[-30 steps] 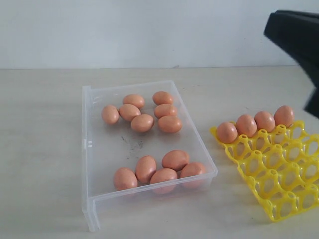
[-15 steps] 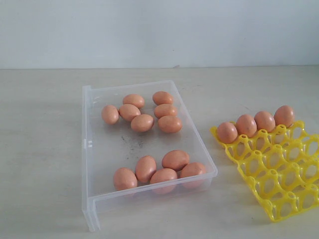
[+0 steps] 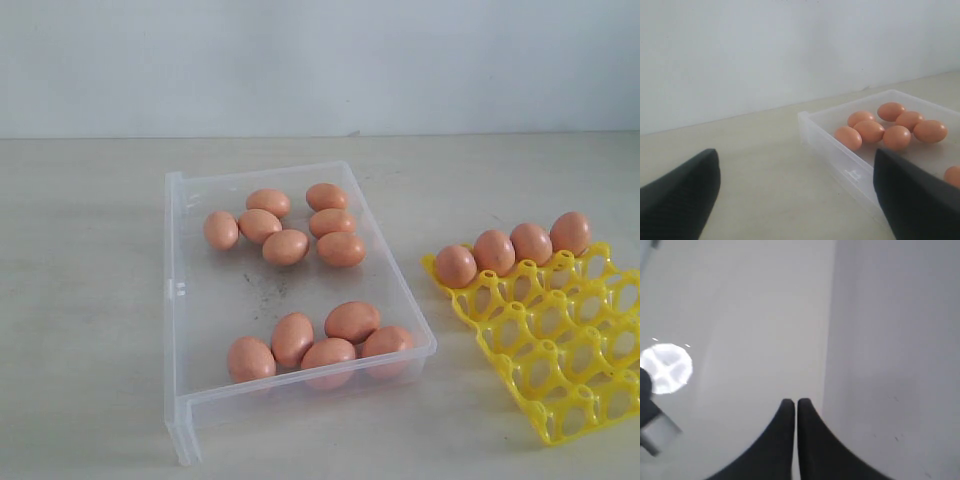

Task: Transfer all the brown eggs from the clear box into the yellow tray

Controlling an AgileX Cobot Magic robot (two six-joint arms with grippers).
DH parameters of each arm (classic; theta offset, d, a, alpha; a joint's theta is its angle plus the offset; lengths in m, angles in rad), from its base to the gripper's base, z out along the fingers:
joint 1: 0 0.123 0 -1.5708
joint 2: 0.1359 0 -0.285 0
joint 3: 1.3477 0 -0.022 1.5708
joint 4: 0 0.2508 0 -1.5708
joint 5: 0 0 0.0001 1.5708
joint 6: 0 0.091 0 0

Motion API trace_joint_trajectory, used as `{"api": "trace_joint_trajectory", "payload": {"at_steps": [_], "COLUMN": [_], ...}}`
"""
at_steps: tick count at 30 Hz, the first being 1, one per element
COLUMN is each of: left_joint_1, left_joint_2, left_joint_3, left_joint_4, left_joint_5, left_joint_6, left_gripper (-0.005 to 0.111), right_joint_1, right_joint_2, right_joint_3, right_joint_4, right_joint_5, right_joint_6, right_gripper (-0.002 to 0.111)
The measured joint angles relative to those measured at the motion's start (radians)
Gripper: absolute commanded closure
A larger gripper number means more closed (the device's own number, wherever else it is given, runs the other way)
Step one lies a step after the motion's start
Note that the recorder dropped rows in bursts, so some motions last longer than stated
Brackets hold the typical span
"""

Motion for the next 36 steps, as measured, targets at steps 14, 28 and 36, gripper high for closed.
{"api": "trace_joint_trajectory", "payload": {"at_steps": [14, 28, 36], "left_joint_1": [0.000, 0.000, 0.000], "left_joint_2": [0.000, 0.000, 0.000], "left_joint_3": [0.000, 0.000, 0.000], "left_joint_4": [0.000, 0.000, 0.000], "left_joint_5": [0.000, 0.000, 0.000], "left_joint_6": [0.000, 0.000, 0.000], "left_gripper": [0.029, 0.029, 0.029], "right_joint_1": [0.000, 0.462, 0.759], "right_joint_2": [0.012, 0.430, 0.645], "right_joint_3": [0.000, 0.052, 0.025], "right_joint_4": [-0.066, 0.968, 1.272], "right_joint_5": [0.325, 0.491, 0.429], "right_joint_6": [0.009, -1.348, -1.741], "right_gripper": [0.108, 0.108, 0.108]}}
